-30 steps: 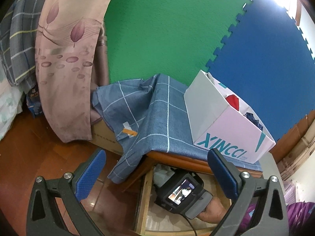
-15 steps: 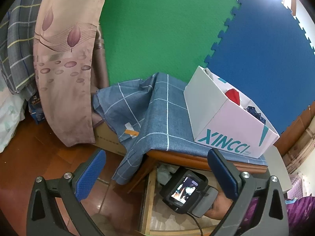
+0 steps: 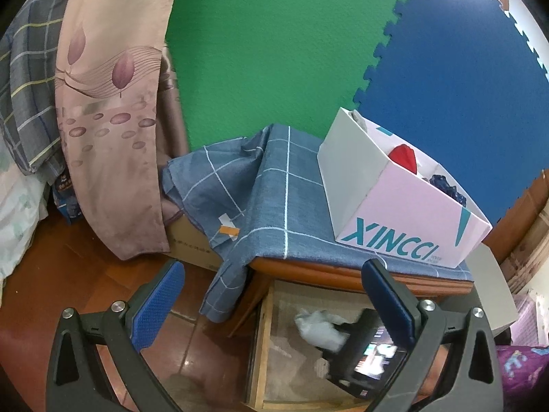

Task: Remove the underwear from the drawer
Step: 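Lower the right tool into the drawer and grasp the white rolled item, then lift the white rolled item with the right gripper over the box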

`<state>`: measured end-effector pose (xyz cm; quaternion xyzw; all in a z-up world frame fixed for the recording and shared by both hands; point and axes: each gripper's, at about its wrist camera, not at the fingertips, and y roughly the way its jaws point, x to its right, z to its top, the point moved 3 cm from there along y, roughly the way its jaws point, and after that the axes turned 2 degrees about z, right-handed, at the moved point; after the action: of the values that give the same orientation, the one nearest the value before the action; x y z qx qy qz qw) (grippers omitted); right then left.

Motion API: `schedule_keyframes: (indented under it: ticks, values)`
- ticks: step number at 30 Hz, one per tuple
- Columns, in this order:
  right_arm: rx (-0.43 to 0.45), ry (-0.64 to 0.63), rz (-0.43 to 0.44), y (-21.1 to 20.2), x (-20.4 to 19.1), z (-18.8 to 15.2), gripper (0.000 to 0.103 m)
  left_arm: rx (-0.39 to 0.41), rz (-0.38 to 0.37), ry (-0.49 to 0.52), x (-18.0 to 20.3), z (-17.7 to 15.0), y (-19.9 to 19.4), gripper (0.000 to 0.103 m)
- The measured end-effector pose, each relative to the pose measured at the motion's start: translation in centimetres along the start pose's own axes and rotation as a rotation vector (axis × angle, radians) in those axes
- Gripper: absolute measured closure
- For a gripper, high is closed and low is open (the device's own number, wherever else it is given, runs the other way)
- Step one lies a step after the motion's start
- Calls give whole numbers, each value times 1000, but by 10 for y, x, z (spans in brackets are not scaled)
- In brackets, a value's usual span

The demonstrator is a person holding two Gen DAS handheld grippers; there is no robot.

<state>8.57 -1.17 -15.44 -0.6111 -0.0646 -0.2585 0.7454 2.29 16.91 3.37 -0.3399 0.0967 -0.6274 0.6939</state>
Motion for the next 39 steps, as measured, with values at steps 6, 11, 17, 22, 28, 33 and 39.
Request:
schedule_keyframes:
  ticks: [6,11,17,22,28,33,39]
  values:
    - [47,116,23,-44,12,-14,64,-24,9,29,13,-2,7,1]
    - [89,241,58,-73,29,-33,64,-35,17,60,25,-4,13,1]
    - [166,407,94,-131,36,-64,64,-44,31,129,43,-10,17,1]
    - [247,506,83,-175,56,-86,64,-53,49,200,59,-16,21,1]
    - [362,598,49,-230,98,-91,64,-57,78,294,76,-23,23,1]
    - [427,660,42,-261,150,-79,64,-56,94,335,81,-26,22,1]
    - [422,687,34,-253,219,-39,64,-61,93,337,82,-27,23,1]
